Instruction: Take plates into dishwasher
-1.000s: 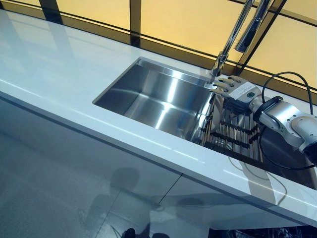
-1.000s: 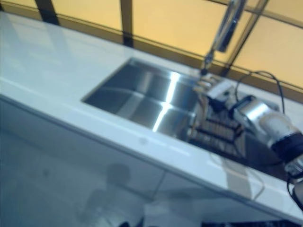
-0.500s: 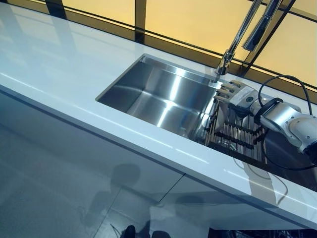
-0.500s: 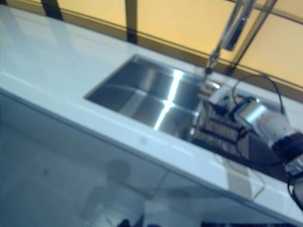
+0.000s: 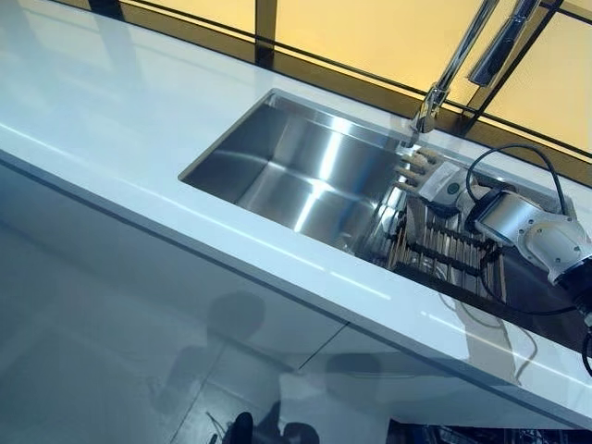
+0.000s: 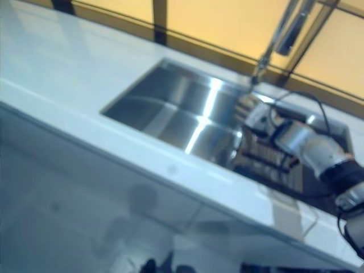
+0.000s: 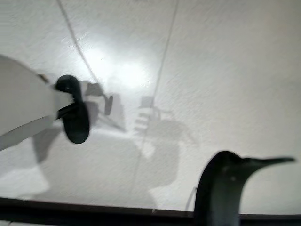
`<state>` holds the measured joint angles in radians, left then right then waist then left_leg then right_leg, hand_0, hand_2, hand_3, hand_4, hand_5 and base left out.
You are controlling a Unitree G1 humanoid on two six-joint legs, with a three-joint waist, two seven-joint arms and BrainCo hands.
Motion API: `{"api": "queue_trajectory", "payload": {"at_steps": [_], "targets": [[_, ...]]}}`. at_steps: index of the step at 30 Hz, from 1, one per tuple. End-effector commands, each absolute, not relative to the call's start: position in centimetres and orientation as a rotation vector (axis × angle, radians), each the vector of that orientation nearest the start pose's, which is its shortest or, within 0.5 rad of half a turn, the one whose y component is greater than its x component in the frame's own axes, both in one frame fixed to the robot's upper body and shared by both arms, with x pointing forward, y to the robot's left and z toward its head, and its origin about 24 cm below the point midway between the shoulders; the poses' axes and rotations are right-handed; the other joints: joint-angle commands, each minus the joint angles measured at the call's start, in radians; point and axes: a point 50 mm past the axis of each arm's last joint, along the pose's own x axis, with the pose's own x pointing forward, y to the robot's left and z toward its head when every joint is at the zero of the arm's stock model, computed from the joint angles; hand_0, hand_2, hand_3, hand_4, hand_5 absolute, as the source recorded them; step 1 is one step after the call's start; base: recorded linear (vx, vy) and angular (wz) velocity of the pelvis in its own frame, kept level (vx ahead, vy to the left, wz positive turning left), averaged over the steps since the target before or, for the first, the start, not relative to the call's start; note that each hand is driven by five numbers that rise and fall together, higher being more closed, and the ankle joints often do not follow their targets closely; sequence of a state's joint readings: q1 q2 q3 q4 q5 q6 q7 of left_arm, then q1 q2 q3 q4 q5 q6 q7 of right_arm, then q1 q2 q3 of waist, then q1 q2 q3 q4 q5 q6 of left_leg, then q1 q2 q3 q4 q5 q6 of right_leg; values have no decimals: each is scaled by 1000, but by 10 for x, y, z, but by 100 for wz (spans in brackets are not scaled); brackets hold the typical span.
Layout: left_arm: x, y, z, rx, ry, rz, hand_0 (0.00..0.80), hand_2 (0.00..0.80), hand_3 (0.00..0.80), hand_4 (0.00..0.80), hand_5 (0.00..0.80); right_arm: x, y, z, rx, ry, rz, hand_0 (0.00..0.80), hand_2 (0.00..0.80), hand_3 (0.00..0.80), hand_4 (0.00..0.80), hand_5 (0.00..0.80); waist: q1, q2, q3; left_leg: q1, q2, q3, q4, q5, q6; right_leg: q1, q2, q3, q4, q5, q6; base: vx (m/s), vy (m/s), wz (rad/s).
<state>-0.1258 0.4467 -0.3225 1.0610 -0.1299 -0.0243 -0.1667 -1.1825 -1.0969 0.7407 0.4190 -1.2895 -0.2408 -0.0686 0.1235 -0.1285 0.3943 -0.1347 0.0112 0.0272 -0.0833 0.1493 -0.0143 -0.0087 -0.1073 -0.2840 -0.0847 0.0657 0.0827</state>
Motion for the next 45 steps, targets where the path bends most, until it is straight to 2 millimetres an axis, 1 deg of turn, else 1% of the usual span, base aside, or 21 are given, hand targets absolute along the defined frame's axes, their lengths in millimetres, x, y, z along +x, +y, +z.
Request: {"api": "queue_trajectory", "payload": {"at_steps": [1, 4, 5, 6, 7, 8, 10, 11, 15, 22, 23, 29, 32, 37, 40, 42, 45], "targets": [[179, 269, -111, 366, 937, -129, 0, 0, 0, 0, 0, 357, -209, 311, -2703, -630, -75, 0, 0, 0, 0, 0, 16, 0, 17, 47, 6, 20, 3, -124, 15, -68, -20, 16, 43, 25, 69, 0, 0, 0], [181, 267, -111, 350, 922, -123, 0, 0, 0, 0, 0, 358, -203, 310, -2743, -608, -67, 0, 0, 0, 0, 0, 17, 5, 24, 41, 5, 22, 2, -120, 15, -72, -21, 14, 42, 27, 68, -17, 24, 0], [182, 264, -111, 339, 914, -120, 0, 0, 0, 0, 0, 360, -202, 309, -2785, -572, -57, 63, 63, 63, 63, 63, 19, 9, 29, 37, 3, 21, 2, -117, 15, -75, -21, 15, 41, 28, 66, 0, 0, 0], [182, 264, -111, 337, 912, -119, 0, 0, 0, 0, 0, 360, -202, 308, -2793, -562, -54, 100, 100, 100, 100, 100, 19, 10, 29, 37, 3, 21, 1, -117, 15, -75, -21, 15, 41, 28, 66, -21, 36, 2], [182, 264, -111, 332, 908, -119, 0, 0, 0, 0, 0, 361, -202, 308, -2807, -543, -47, 260, 260, 260, 260, 260, 20, 12, 31, 35, 2, 21, 1, -116, 14, -77, -22, 15, 40, 28, 66, -26, 35, 2], [182, 263, -110, 319, 899, -116, 0, 0, 0, 0, 0, 362, -203, 305, -2832, -506, -21, 800, 800, 800, 800, 800, 21, 17, 35, 29, 1, 21, 0, -113, 13, -81, -22, 15, 39, 29, 65, -30, 37, 1], [183, 262, -110, 310, 893, -111, 0, 0, 0, 0, 0, 364, -206, 303, -2844, -443, 1, 800, 800, 800, 800, 800, 23, 18, 38, 26, 0, 21, -1, -111, 13, -83, -23, 14, 37, 31, 65, -36, 38, 1], [184, 261, -109, 294, 889, -106, 0, 0, 0, 0, 0, 366, -208, 302, -2833, -322, 26, 800, 800, 800, 800, 800, 25, 22, 43, 23, 1, 23, -4, -106, 11, -85, -24, 10, 35, 32, 63, -39, 44, 0], [186, 261, -108, 296, 883, -112, 0, 0, 0, 0, 0, 370, -215, 297, -2830, -253, 69, 800, 800, 800, 800, 800, 28, 21, 46, 24, -1, 20, -4, -107, 10, -84, -26, 8, 37, 33, 63, -16, 21, 0], [185, 265, -109, 313, 908, -99, 0, 0, 0, 0, 0, 372, -217, 299, -2802, -248, 38, 800, 800, 800, 800, 800, 23, 0, 18, 43, 2, 32, -4, -115, 12, -69, -23, 6, 34, 32, 65, 0, 0, 0], [184, 265, -109, 317, 914, -97, 0, 0, 0, 0, 0, 372, -220, 300, -2795, -247, 30, 800, 800, 800, 800, 800, 20, -2, 10, 49, 3, 36, -4, -118, 13, -65, -23, 8, 34, 32, 66, 0, 0, 0], [180, 266, -111, 323, 931, -95, 0, 0, 0, 0, 0, 371, -224, 303, -2774, -227, 10, 800, 800, 800, 800, 800, 14, -7, -7, 65, 5, 42, -4, -125, 14, -52, -22, 14, 33, 30, 66, 0, 0, 0], [177, 266, -114, 326, 947, -96, 0, 0, 0, 0, 0, 370, -230, 303, -2750, -193, 8, 800, 800, 800, 800, 800, 7, -10, -26, 79, 8, 50, -3, -130, 15, -40, -22, 20, 32, 29, 68, 15, 12, -3], [171, 267, -117, 328, 974, -100, 0, 0, 0, 0, 0, 369, -238, 303, -2663, -161, 15, 800, 800, 800, 800, 800, -4, -14, -55, 104, 9, 57, -2, -139, 18, -20, -22, 28, 29, 27, 70, 18, 13, -3], [169, 267, -118, 328, 979, -101, 0, 0, 0, 0, 0, 368, -240, 303, -2648, -156, 17, 800, 800, 800, 800, 800, -8, -15, -63, 109, 9, 60, -1, -141, 18, -15, -21, 31, 29, 26, 70, 11, 12, -5], [165, 267, -119, 330, 990, -106, 0, 0, 0, 0, 0, 368, -246, 303, -2608, -144, 10, 800, 800, 800, 800, 800, -13, -17, -78, 121, 9, 64, -2, -145, 19, -5, -20, 37, 27, 24, 71, 17, 19, -13], [163, 267, -121, 329, 1003, -110, 0, 0, 0, 0, 0, 366, -250, 306, -2544, -150, -1, 800, 800, 800, 800, 800, -18, -22, -97, 133, 11, 68, -2, -149, 19, 7, -18, 40, 24, 22, 71, -2, 11, -6]]}}
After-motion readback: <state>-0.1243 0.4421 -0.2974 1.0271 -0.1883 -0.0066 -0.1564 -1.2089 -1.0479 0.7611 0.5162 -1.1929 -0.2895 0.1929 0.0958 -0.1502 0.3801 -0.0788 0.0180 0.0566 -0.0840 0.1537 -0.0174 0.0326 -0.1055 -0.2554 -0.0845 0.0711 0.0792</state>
